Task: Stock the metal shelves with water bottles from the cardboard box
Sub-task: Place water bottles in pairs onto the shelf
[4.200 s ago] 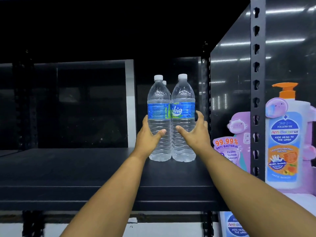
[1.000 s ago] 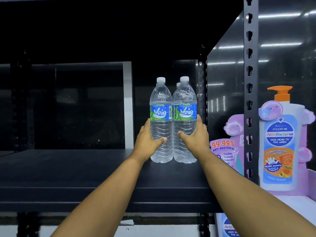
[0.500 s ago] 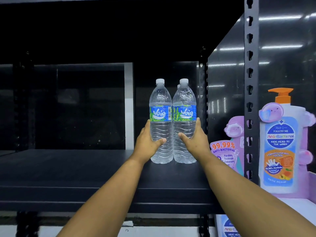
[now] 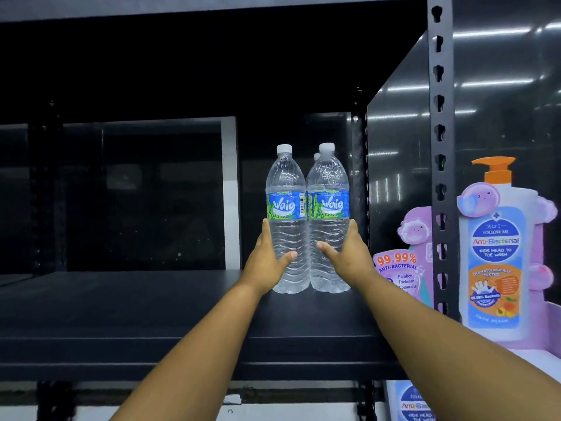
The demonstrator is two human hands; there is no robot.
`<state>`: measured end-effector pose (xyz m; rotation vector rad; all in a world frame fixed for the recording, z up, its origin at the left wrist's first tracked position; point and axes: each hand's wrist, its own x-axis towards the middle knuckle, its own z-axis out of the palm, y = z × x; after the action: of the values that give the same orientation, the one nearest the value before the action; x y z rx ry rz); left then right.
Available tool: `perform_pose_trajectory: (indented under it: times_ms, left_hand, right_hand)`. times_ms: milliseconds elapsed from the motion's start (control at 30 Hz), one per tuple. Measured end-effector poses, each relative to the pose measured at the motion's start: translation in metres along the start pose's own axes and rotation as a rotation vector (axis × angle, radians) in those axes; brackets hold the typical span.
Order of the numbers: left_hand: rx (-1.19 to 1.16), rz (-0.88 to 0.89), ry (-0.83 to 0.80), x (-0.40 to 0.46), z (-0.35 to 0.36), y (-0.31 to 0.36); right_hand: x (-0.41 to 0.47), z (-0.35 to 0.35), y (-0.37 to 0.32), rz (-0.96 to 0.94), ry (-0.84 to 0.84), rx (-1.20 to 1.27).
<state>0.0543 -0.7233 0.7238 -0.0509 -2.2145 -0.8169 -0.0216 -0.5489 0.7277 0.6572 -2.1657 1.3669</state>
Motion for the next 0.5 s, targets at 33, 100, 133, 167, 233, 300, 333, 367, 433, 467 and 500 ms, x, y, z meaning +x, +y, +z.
perform_pose_trajectory:
  times_ms: [33,100,133,167,233,300,333,367,433,467,500]
  left_hand:
    - [0.011,-0.013,-0.023,-0.002,-0.001,0.001]
    - [0.041,-0.038,-0.069,-0.006,-0.003,0.002]
    - [0.064,-0.056,-0.097,-0.009,-0.004,0.003]
    - [0.090,-0.075,-0.121,-0.013,-0.005,0.004]
    - [0.133,-0.107,-0.151,-0.020,-0.008,0.007]
    - [0.172,-0.136,-0.177,-0.028,-0.010,0.011]
    - [0.198,-0.155,-0.192,-0.032,-0.011,0.014]
    - [0.233,-0.177,-0.215,-0.037,-0.012,0.018]
    - [0.307,-0.212,-0.263,-0.046,-0.015,0.027]
    - [0.344,-0.216,-0.289,-0.050,-0.017,0.032]
    - [0.386,-0.209,-0.310,-0.055,-0.019,0.038]
  right_hand:
    - [-0.003,-0.002,-0.001,0.013,-0.023,-0.012]
    - [-0.010,-0.004,-0.003,0.033,-0.092,-0.065]
    - [-0.015,-0.006,-0.003,0.037,-0.125,-0.105]
    - [-0.020,-0.008,-0.004,0.043,-0.158,-0.141]
    - [-0.030,-0.013,-0.006,0.057,-0.222,-0.196]
    - [-0.040,-0.020,-0.009,0.068,-0.288,-0.257]
    - [-0.045,-0.024,-0.011,0.073,-0.321,-0.288]
    - [-0.050,-0.026,-0.012,0.072,-0.349,-0.315]
    - [-0.060,-0.032,-0.017,0.068,-0.395,-0.378]
    - [-0.066,-0.035,-0.020,0.066,-0.417,-0.426]
    - [-0.071,-0.037,-0.024,0.062,-0.433,-0.479]
